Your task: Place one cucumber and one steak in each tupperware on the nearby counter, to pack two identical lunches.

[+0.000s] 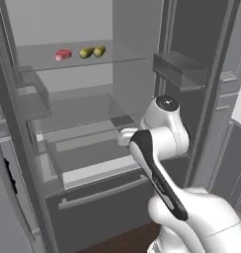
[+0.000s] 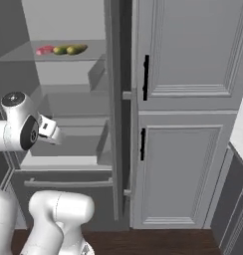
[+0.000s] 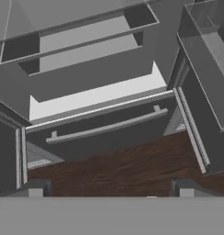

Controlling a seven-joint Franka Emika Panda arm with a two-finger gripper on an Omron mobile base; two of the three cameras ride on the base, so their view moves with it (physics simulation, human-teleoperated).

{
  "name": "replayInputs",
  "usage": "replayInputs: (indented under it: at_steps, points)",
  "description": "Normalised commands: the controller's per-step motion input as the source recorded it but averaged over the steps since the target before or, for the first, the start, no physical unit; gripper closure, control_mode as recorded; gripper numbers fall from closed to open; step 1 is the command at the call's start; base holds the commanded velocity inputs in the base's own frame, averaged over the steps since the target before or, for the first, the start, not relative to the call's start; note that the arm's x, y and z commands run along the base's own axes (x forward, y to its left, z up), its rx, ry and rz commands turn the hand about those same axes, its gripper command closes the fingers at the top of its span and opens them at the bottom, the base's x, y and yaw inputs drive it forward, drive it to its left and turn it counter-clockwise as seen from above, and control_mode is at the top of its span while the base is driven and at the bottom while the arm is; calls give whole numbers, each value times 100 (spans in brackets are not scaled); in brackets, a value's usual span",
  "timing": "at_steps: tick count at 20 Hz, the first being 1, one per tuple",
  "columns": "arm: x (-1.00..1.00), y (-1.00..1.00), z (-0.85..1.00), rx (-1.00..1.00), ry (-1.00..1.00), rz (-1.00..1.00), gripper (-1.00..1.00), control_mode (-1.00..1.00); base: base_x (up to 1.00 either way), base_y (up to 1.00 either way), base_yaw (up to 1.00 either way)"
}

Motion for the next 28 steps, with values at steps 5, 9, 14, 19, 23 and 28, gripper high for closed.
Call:
replayInputs:
  at_steps: [5, 9, 14, 19, 23, 28]
  points:
    - [0, 0, 0, 0, 0, 0, -100, 100, 100, 48, 2]
    - [0, 0, 0, 0, 0, 0, -100, 100, 100, 8, -7]
    - [29, 2, 49, 3, -11, -4, -100, -100, 35, 0, -5]
    - [8, 24, 100, 0, -46, -3, -100, -100, 0, 0, 0]
    - [10, 2, 100, 0, -48, 0, -100, -100, 0, 0, 0]
    - [85, 0, 100, 4, -30, 0, -100, -100, 0, 0, 0]
